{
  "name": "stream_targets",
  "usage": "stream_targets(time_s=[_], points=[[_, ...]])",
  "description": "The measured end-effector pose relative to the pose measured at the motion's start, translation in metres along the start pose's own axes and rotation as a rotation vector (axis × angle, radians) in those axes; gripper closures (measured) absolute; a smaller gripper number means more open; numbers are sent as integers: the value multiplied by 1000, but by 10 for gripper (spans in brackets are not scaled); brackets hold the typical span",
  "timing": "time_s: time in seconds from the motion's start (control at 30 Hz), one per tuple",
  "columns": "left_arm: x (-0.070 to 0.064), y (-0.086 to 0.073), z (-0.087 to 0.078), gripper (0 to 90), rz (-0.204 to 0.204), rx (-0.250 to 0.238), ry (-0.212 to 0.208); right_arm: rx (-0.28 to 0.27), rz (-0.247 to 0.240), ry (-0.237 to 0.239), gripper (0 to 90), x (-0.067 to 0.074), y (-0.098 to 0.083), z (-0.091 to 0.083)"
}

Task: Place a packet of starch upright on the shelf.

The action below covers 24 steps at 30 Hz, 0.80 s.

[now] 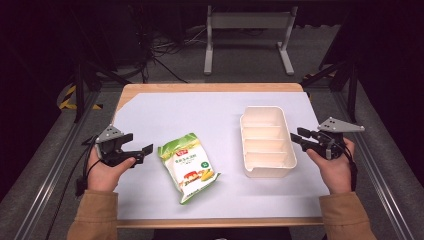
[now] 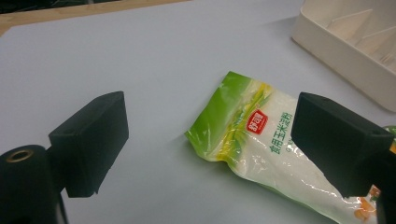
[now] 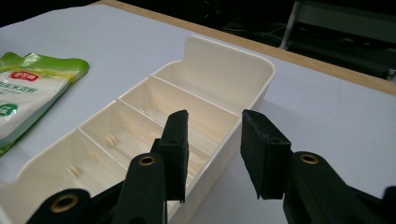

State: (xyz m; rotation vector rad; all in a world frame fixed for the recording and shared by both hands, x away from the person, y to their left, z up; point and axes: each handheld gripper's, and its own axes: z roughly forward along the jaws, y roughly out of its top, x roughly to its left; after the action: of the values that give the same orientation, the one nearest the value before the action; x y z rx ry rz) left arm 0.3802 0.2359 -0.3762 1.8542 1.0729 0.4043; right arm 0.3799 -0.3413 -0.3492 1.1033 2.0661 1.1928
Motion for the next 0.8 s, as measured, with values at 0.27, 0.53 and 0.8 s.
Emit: stream_targets(time_s=[0.27,0.53,0.8], points=[[-6,5,10,138,17,25,-14,3,-3,-10,613,0,-2,-5],[-9,7,24,123,2,32,-26,12,-4,-24,601,1,-7,-12],[-11,7,41,133,9,83,-8,26,-8,-36,579,1,-13,-15]])
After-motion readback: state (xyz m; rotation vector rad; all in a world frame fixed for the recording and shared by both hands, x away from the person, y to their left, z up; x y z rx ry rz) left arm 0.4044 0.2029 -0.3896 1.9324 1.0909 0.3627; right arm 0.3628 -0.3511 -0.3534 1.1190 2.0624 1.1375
